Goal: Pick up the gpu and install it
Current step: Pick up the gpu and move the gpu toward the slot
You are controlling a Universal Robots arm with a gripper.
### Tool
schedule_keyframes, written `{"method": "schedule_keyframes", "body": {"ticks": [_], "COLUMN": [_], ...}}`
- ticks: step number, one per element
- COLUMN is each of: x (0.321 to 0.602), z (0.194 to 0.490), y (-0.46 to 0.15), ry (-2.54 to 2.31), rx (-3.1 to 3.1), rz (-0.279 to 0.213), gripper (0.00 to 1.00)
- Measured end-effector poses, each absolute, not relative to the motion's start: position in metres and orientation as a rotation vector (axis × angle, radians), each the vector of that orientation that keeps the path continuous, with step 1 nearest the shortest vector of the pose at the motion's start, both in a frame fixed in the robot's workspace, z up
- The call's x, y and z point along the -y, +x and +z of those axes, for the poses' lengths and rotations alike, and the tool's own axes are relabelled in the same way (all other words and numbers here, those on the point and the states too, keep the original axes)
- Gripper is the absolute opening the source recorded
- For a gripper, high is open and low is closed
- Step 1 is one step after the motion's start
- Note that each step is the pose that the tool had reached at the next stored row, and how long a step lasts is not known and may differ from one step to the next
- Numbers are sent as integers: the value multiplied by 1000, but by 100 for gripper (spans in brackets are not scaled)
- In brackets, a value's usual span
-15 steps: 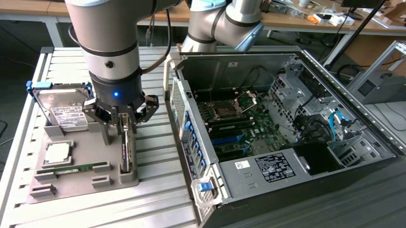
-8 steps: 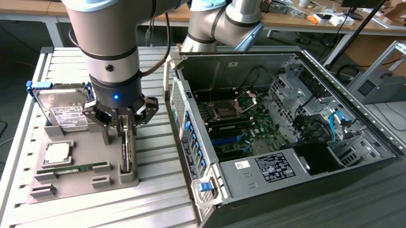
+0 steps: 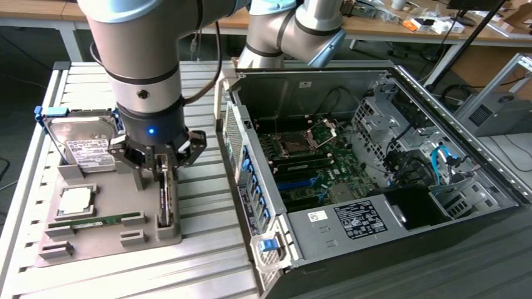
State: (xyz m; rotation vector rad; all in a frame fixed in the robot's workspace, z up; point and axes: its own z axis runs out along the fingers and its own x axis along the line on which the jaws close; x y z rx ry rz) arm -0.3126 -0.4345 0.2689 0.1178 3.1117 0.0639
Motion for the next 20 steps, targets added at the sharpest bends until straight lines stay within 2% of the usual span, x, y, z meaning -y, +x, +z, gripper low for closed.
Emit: {"method": "schedule_keyframes", "body": {"ticks": [20], "x": [436], "z": [255], "y": [-314], "ry": [118], "rx": [-3112], "rz": [64], "gripper": [36]}}
